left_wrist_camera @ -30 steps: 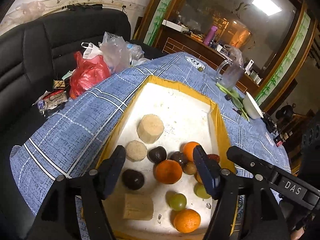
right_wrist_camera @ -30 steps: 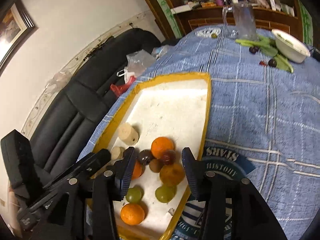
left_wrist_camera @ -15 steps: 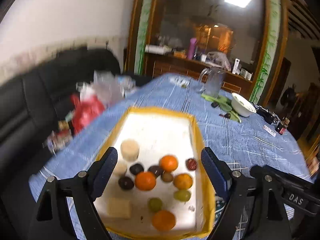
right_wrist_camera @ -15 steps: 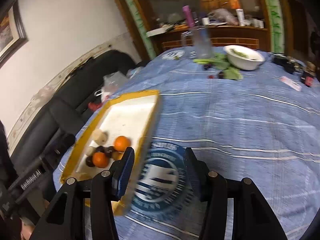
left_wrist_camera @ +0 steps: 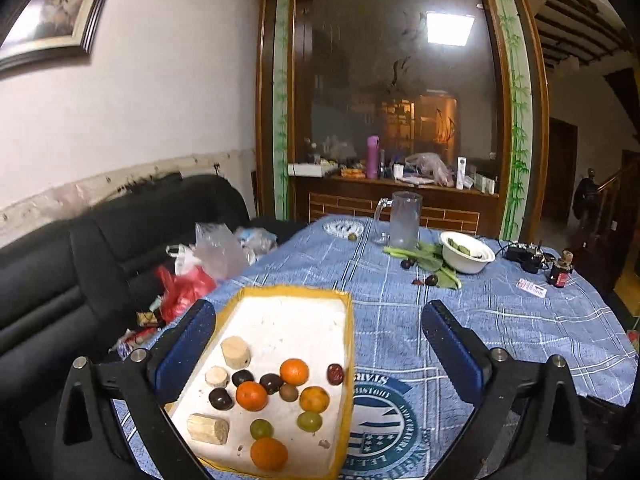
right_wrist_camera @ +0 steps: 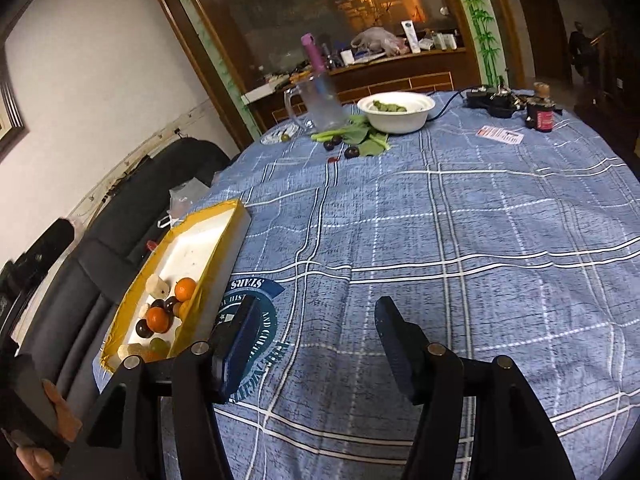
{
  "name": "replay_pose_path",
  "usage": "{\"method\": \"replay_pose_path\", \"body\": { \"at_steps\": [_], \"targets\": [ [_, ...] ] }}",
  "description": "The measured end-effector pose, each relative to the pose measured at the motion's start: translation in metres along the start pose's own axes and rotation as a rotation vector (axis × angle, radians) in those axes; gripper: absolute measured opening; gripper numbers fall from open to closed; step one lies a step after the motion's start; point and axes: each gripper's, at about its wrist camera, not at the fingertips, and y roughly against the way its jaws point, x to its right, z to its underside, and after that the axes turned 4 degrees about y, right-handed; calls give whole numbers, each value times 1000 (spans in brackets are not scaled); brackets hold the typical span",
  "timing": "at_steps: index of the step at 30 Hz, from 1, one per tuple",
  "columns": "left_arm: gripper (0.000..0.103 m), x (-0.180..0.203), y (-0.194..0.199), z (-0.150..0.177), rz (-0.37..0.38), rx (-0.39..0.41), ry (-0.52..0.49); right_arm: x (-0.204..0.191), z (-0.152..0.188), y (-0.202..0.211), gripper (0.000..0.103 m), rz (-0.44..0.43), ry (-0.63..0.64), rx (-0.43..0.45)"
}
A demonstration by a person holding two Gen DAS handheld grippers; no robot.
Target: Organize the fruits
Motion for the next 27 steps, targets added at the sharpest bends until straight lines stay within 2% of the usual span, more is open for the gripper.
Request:
{"method": "replay_pose_path", "body": {
  "at_steps": [7,15,20,22,27],
  "targets": [
    [103,12,30,-4,0,114,11,-5,7,15,69,2,50,38],
    [103,6,43,-8,-6,124,71,-6,11,19,69,-1,70,55],
    [103,6,50,-5,7,166,46,-12,12,22,69,8,94,66],
    [103,8,50,-4,15,161,36,-17,14,22,69,10,111,66],
    [103,2,40,-2,11,73,48,-28,16,25,72,4,147,74]
  ]
}}
